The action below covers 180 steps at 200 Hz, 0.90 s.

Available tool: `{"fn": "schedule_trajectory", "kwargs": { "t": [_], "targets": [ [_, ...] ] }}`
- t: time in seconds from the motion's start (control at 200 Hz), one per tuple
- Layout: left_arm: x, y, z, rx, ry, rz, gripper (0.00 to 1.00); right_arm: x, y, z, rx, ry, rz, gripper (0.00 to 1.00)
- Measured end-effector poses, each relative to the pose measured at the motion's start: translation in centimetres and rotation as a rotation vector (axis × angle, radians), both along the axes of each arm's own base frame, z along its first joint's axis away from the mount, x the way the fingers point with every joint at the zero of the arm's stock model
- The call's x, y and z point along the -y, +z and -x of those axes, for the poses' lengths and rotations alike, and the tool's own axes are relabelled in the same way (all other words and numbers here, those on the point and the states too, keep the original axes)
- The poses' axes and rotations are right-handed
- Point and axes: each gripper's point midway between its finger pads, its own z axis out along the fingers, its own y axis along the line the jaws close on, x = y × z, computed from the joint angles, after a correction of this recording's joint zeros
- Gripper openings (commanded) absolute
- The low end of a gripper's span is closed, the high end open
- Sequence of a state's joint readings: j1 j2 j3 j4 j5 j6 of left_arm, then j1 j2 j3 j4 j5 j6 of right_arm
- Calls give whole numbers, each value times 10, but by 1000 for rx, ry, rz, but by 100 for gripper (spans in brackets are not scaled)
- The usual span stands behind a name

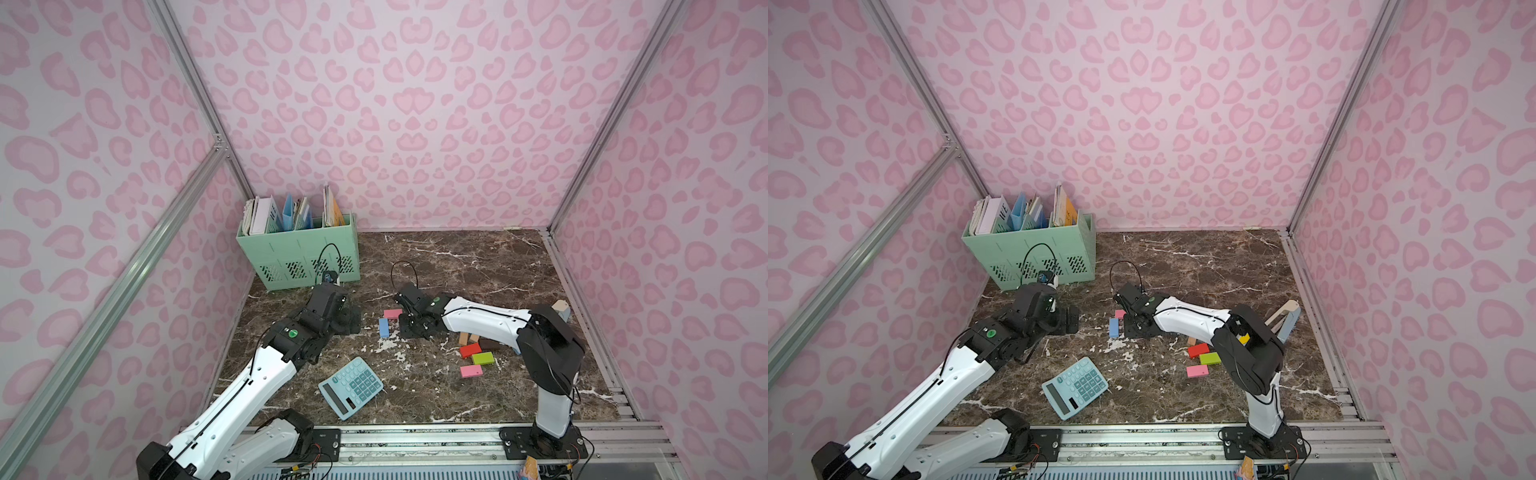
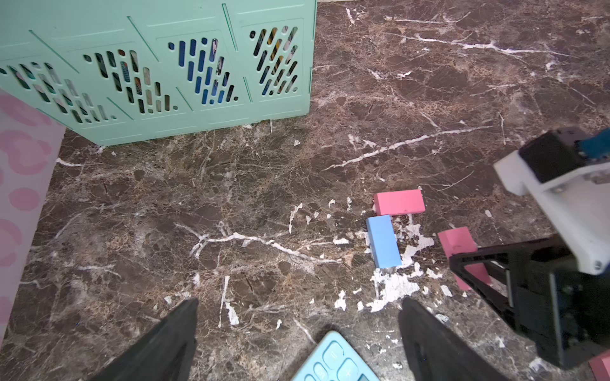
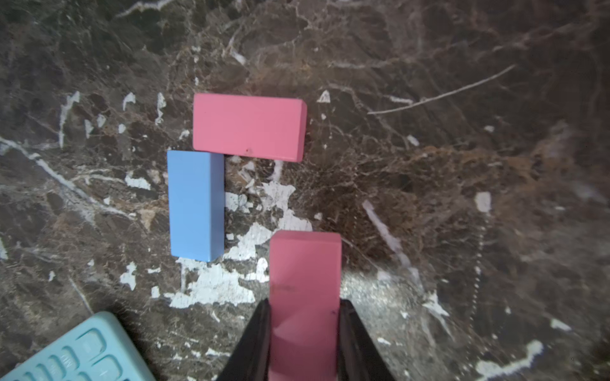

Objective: Assemble the number 8 with building blocks
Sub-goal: Assemble the building block at the center of the board.

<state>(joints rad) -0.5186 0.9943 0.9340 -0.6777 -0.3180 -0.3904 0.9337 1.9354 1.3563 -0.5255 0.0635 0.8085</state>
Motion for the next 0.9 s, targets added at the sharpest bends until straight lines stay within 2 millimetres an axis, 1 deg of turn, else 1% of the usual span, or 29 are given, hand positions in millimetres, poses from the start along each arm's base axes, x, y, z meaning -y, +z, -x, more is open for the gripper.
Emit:
{"fn": "schedule_trajectory", "kwargs": {
  "t": [0.165,0.33,0.545,0.9],
  "targets": [
    [1,-2,2,-2,-8,11,99,-20,-12,-5,-14,11,8,28],
    [1,-2,3,0,-11,15,99,-29,-22,-9,-26,-1,29,32],
    [1,-1,4,3,-12,19,99,-29,-27,-11,-27,-17,59,33],
    [2,-2,6,1,-19,28,99,-23,-27,-21,6,-79,91,33]
  ]
}}
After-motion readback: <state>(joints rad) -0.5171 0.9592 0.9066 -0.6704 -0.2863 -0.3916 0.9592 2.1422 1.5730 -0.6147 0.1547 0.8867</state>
